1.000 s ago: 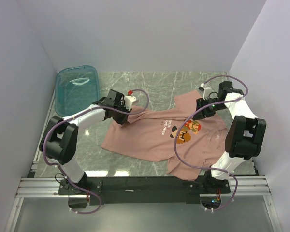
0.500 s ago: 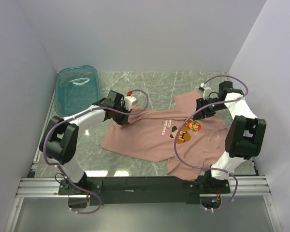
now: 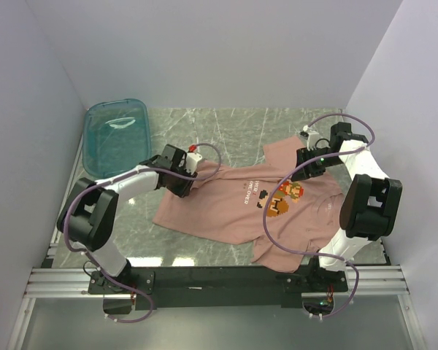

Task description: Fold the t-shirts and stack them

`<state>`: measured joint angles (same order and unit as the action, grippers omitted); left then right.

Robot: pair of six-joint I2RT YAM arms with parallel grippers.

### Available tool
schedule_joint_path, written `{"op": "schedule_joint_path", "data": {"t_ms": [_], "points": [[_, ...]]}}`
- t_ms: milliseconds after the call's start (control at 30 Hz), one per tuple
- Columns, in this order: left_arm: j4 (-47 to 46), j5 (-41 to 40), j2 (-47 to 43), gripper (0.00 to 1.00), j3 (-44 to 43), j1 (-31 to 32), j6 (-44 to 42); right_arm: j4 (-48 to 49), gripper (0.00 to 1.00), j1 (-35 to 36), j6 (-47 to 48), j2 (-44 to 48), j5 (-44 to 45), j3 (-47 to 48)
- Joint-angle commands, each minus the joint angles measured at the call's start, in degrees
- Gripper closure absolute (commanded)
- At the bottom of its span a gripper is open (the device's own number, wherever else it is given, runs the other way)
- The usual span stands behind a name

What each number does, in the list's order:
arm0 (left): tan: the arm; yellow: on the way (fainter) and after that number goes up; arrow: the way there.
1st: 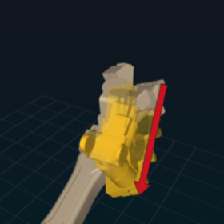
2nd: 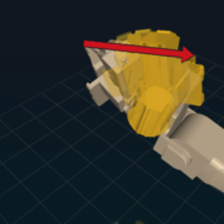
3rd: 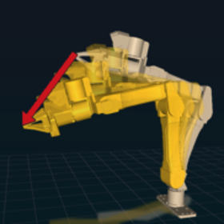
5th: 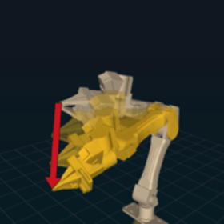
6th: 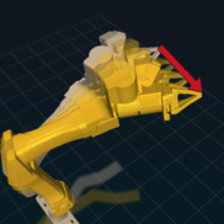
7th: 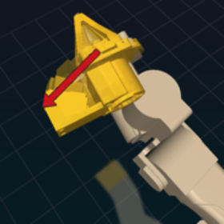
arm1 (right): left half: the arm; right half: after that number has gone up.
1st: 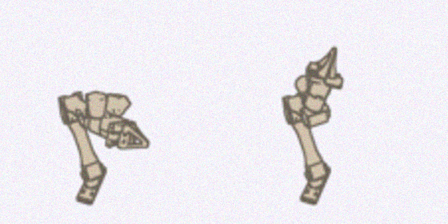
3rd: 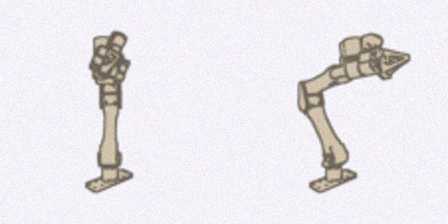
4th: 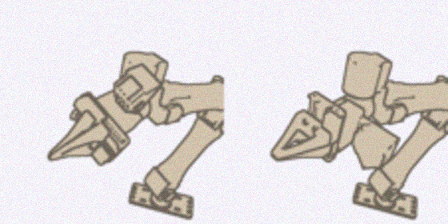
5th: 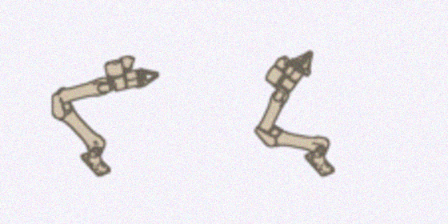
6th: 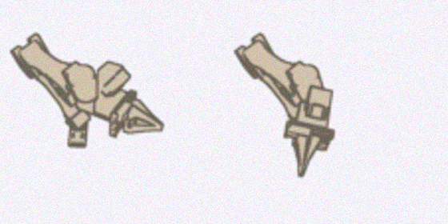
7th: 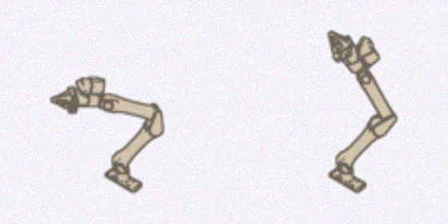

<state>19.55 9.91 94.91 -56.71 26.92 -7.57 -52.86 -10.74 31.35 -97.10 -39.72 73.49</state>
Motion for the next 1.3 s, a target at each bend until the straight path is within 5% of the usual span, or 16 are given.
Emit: {"op": "schedule_joint_path", "data": {"t_ms": [0,800,1267], "points": [[-1.18,-6.47,-4.56,0.62,1.51,0.42,0.89,1.09,0.47,0.11,-0.06,0.16,-1.41,1.04],[-5.31,-9.82,-0.7,0.63,3.09,2.79,0.72,0.74,0.47,0.28,-0.06,0.77,-1.67,0.77],[-4.44,-12.37,2.21,0.81,-0.16,3.58,0.9,0.39,0.47,0.37,0.11,0.51,-1.58,0.77]]}}
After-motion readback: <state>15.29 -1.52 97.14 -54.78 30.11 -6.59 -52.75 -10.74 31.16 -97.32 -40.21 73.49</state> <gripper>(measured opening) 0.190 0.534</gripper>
